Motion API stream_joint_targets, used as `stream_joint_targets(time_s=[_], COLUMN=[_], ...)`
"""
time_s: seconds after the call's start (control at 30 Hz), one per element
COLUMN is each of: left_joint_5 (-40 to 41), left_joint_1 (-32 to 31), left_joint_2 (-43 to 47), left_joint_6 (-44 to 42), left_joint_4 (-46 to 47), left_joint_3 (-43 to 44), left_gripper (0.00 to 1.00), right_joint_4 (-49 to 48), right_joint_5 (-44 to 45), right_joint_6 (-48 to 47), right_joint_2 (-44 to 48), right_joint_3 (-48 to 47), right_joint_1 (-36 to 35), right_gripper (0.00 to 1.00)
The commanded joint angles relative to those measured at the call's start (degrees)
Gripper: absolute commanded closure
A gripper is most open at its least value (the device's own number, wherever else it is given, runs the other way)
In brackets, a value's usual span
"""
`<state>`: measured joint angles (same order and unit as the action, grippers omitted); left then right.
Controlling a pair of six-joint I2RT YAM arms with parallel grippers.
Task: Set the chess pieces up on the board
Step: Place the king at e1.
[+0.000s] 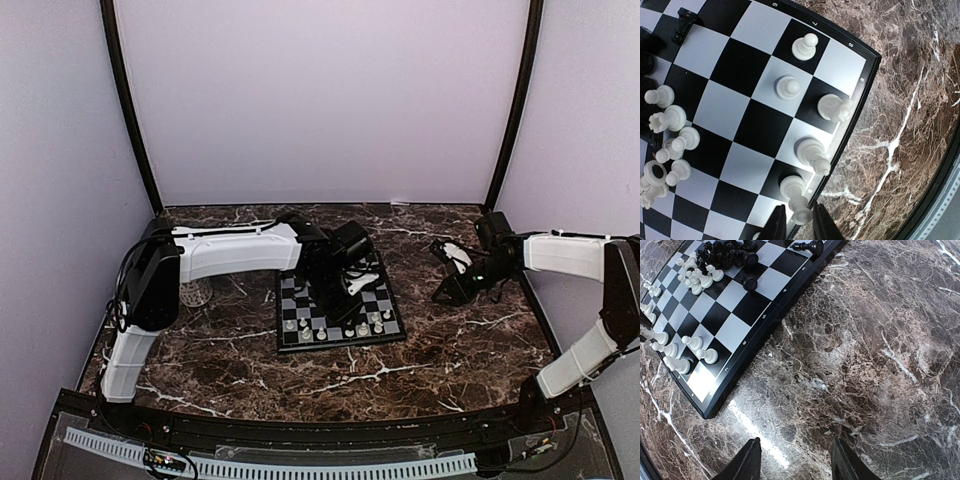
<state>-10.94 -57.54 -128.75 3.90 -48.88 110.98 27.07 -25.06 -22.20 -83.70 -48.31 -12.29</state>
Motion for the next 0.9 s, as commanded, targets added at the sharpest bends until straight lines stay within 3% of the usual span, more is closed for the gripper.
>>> stream_joint_targets(time_s=[0.0, 0.13, 0.27, 0.43, 0.63, 0.87], left_joint_5=[0.0, -0.1, 1.9, 5.7, 9.8, 8.8], left_joint_1=[0.0, 0.0, 0.0, 0.5, 5.8, 10.3], left_joint_2=[0.4, 0.3, 1.8, 7.7, 8.7, 8.3], left_joint_6=[-0.1, -0.4, -1.9, -3.5, 2.0, 5.0], left_joint_4=[-1.6, -4.1, -9.6, -7.9, -3.1, 2.3], left_joint_3=[0.1, 2.0, 9.4, 13.5, 8.7, 1.1], left_gripper=[0.76, 0.71, 0.6, 0.53, 0.58, 0.61], right_joint_4=[0.2, 0.3, 0.4, 0.4, 0.4, 0.4], right_joint_5=[-0.6, -0.7, -0.7, -0.8, -0.7, -1.1], right_joint_6=[-0.2, -0.3, -0.3, -0.4, -0.5, -0.9], right_joint_2=[0.6, 0.6, 0.8, 0.5, 0.8, 0.3], right_joint_3=[-0.4, -0.4, -0.3, -0.5, -0.3, -0.2], right_joint_1=[0.3, 0.2, 0.2, 0.2, 0.3, 0.3], right_gripper=[0.51, 0.51, 0.51, 0.51, 0.51, 0.51])
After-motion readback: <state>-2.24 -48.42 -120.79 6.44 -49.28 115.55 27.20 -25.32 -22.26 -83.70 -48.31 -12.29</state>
